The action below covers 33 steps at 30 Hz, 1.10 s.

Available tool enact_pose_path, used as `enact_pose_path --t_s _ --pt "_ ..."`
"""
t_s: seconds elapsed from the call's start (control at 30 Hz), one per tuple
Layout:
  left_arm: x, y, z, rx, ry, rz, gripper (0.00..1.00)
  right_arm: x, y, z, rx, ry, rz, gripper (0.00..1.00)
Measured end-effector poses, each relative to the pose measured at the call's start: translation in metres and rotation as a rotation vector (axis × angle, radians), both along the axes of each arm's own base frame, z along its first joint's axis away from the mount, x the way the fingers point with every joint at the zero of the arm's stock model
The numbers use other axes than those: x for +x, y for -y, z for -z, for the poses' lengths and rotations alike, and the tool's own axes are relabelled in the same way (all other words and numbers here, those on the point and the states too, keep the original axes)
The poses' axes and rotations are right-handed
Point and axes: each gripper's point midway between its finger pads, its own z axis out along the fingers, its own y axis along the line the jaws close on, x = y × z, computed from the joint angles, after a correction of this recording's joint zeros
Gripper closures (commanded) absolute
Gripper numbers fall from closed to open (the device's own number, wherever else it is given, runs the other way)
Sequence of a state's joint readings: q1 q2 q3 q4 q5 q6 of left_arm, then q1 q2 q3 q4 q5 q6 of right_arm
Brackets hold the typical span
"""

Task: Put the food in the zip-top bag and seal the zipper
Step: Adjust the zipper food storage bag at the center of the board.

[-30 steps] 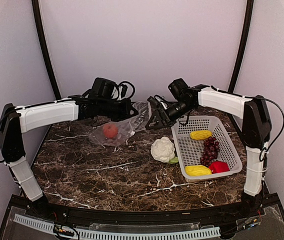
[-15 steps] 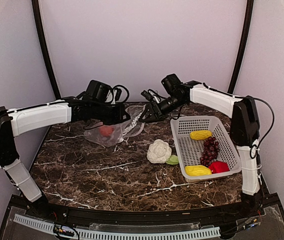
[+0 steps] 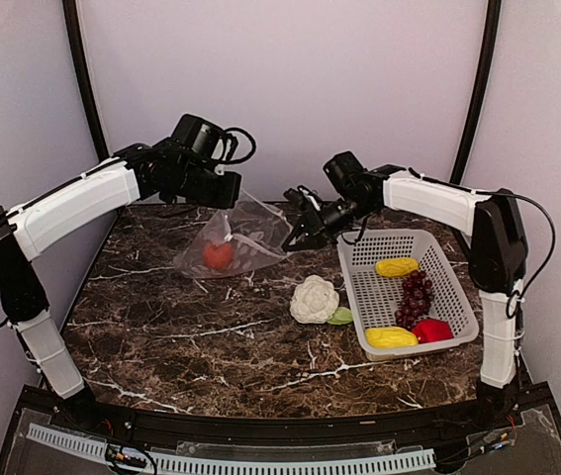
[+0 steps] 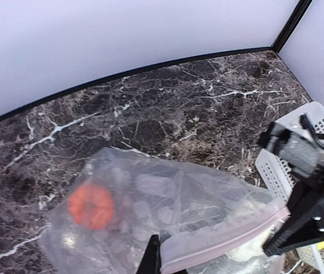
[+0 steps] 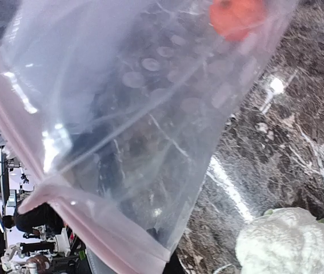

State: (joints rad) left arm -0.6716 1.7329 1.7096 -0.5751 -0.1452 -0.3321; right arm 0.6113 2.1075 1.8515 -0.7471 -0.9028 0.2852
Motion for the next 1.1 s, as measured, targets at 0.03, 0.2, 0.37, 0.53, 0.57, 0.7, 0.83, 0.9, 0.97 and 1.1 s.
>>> enact_pose_path --t_s 0.03,0.2,0.37,0.53,0.57,0.7,0.83,0.9,0.97,1.1 --pt "0.0 -0.004 -0.007 0.037 0.021 0.003 0.99 -0.004 0.0 -0.013 0.026 0.007 -0.001 1.0" --pt "0.001 -0.014 -0.016 0.123 0.055 0.007 0.99 -0.017 -0.004 -0.06 0.126 0.029 -0.021 0.73" --pt "-0.002 -0.019 -0.007 0.154 0.023 0.013 0.99 -0.023 -0.004 -0.067 0.175 0.045 -0.078 0.39" --pt "-0.004 -0.019 -0.004 0.161 0.011 0.024 0.99 -0.022 0.008 -0.065 0.153 0.226 -0.141 0.43" --pt "-0.004 -0.019 -0.004 0.159 0.009 0.029 0.99 -0.022 0.011 -0.066 0.143 0.275 -0.154 0.45" --pt "-0.006 -0.017 -0.003 0.157 0.005 0.041 0.99 -0.029 0.03 -0.072 0.088 0.52 -0.225 0.54" --pt "-0.006 -0.017 -0.003 0.16 0.006 0.047 0.99 -0.051 0.043 -0.049 -0.027 0.697 -0.33 0.56" --pt "-0.006 -0.017 -0.003 0.162 0.006 0.049 0.99 -0.067 0.043 -0.019 -0.107 0.765 -0.411 0.56" --pt "-0.006 -0.017 -0.003 0.162 0.006 0.05 0.99 -0.086 0.043 0.018 -0.194 0.822 -0.51 0.55" --pt "-0.004 -0.018 -0.002 0.151 -0.002 0.052 0.99 -0.116 0.051 0.08 -0.362 0.921 -0.681 0.58"
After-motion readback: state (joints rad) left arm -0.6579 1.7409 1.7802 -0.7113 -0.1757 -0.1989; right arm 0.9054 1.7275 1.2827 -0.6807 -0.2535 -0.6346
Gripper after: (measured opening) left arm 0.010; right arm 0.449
